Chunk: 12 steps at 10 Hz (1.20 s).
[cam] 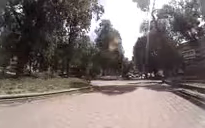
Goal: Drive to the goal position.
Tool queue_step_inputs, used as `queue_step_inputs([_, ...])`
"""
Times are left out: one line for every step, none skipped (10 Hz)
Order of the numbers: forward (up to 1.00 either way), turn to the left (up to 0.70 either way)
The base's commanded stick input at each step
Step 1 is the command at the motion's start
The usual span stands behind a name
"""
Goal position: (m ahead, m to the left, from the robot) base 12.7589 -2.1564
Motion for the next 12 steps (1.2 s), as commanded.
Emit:
queue_step_inputs([0.70,0.00])
queue_step_inputs([0.70,0.00])
queue_step_inputs([0.70,0.00])
queue_step_inputs([0.70,0.00])
queue_step_inputs([0.70,0.00])
queue_step_inputs([0.70,0.00])
queue_step_inputs([0.70,0.00])
queue_step_inputs([0.70,0.00])
queue_step_inputs([0.70,-0.04])
queue_step_inputs([0.70,-0.23])
queue_step_inputs([0.70,-0.35])
queue_step_inputs([0.70,-0.24])
